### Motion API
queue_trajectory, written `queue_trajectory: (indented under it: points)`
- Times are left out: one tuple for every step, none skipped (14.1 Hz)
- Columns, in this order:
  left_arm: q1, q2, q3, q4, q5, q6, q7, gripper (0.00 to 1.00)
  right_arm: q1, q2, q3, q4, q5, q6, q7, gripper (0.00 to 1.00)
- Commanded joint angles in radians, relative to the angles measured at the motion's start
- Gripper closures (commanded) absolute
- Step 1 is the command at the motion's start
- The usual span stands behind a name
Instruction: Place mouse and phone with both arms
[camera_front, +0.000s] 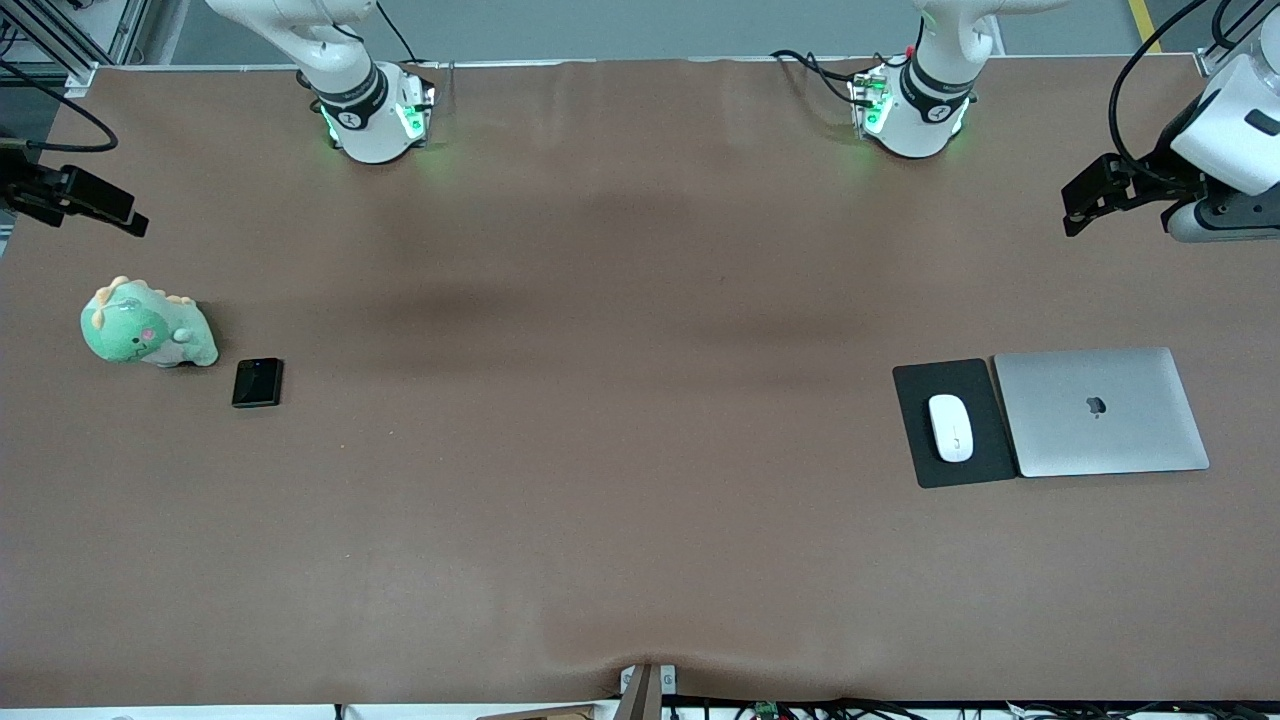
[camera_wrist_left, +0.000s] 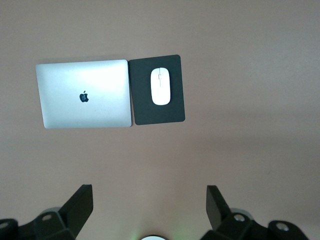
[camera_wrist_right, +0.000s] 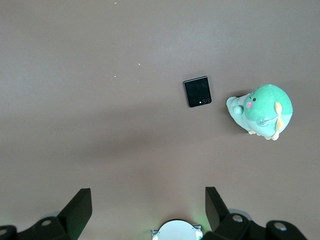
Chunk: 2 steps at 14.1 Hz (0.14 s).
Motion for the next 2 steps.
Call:
queue_trajectory:
  points:
    - [0.003, -0.012, 0.004, 0.005, -0.019, -0.024, -0.018, 0.0, 0.012, 0.001, -0.005, -0.006, 0.004, 0.004, 0.009, 0.0]
    - [0.004, -0.012, 0.004, 0.005, -0.019, -0.027, -0.018, 0.0, 0.01, 0.002, -0.007, -0.006, 0.004, 0.004, 0.009, 0.0]
